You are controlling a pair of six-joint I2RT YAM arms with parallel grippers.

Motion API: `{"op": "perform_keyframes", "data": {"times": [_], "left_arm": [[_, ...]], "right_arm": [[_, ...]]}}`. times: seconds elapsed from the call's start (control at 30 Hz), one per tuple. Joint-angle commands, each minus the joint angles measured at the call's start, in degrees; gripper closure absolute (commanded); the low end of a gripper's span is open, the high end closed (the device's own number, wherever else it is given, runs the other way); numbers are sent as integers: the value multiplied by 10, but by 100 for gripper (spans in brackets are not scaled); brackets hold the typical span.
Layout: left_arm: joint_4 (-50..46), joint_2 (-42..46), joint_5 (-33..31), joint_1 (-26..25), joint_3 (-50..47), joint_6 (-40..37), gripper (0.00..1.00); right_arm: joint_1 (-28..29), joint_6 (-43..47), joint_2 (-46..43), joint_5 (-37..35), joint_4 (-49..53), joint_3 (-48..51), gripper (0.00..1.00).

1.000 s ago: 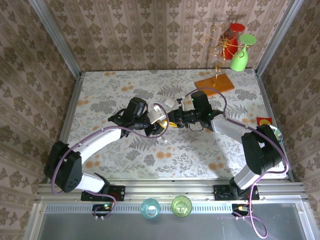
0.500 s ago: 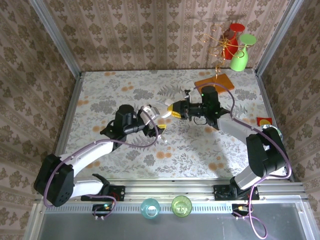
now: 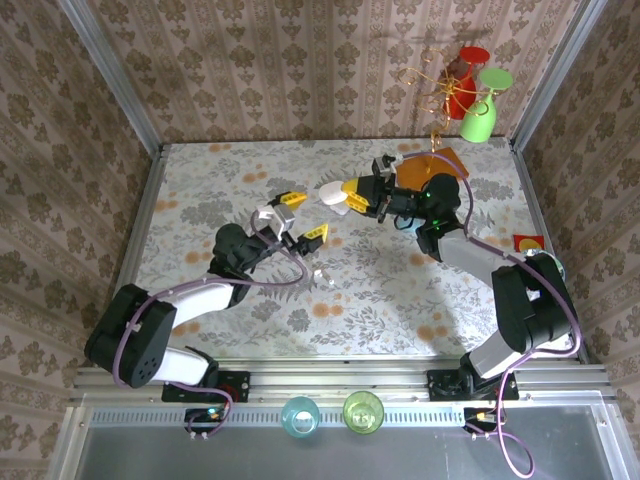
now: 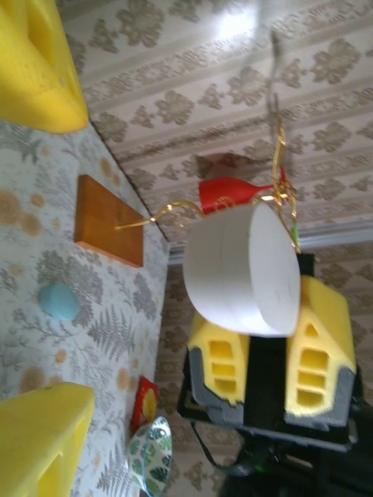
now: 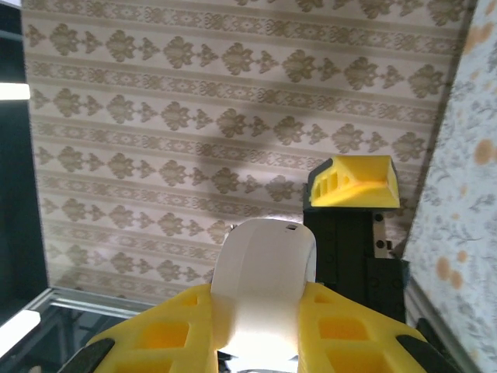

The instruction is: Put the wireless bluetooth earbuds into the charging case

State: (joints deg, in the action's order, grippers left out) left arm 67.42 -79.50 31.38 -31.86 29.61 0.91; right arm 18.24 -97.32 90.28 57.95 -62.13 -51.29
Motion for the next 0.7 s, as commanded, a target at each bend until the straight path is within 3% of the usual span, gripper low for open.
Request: {"op": "perform_keyframes", "data": {"times": [0.0, 0.53, 0.67], "left_arm": [[68, 0, 36, -3, 15, 9, 17], [68, -17, 76, -16, 77, 42, 46], [68, -21, 81, -18, 79, 43, 46]], "right_arm": [[13, -48, 9, 7, -79, -4, 90], [29, -70, 25, -4, -108, -12, 92], [29, -73, 25, -4, -111, -17, 92]]}}
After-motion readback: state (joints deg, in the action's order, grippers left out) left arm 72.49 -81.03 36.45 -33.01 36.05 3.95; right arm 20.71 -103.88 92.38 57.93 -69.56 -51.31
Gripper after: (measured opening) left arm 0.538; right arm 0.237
